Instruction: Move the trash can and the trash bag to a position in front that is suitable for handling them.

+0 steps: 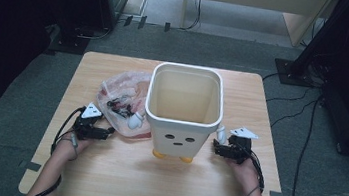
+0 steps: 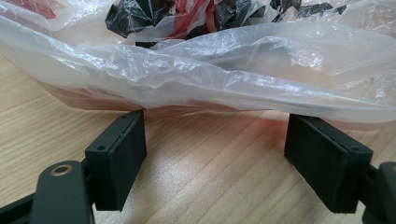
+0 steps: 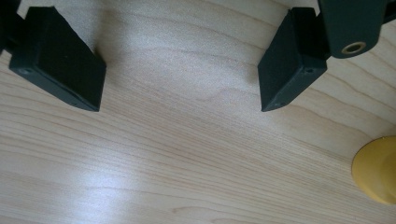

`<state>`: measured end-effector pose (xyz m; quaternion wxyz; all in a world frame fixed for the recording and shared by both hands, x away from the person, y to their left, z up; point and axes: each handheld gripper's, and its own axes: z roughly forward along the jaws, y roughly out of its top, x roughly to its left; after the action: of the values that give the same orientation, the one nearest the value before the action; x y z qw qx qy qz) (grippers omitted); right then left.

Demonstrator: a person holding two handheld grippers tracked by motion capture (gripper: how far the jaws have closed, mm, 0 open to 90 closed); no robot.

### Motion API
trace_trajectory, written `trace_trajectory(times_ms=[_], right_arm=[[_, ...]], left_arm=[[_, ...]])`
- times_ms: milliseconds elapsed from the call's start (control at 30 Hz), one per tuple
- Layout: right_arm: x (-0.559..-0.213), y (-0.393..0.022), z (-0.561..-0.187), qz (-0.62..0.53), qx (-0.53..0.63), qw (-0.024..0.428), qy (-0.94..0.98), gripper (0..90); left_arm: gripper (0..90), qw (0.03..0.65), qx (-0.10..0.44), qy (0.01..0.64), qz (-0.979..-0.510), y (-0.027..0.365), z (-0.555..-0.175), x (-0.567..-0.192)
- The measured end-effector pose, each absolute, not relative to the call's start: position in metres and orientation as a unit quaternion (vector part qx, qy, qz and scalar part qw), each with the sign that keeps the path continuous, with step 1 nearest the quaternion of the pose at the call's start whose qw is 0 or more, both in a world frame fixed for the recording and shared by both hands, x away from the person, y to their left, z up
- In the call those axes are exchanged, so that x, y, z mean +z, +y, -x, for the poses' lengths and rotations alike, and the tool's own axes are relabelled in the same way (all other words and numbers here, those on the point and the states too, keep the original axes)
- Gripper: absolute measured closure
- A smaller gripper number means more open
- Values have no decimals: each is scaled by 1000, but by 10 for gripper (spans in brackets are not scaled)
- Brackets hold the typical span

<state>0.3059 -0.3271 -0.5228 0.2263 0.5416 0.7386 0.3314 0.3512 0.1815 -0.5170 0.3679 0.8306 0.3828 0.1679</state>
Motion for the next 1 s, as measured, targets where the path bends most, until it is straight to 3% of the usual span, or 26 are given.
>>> trace_trajectory(times_ms=[733,833,1000], right_arm=[[-523,-327,-306,-541,332,226,739,149],[-523,-327,-306,-541,332,226,739,149],[-523,-327,-306,-541,332,226,739,149]], left_arm=[[204,369,149,405,-823,182,-352,-514],[95,361,140,410,-826,181,-352,-513],[97,334,151,413,-834,175,-350,-508]])
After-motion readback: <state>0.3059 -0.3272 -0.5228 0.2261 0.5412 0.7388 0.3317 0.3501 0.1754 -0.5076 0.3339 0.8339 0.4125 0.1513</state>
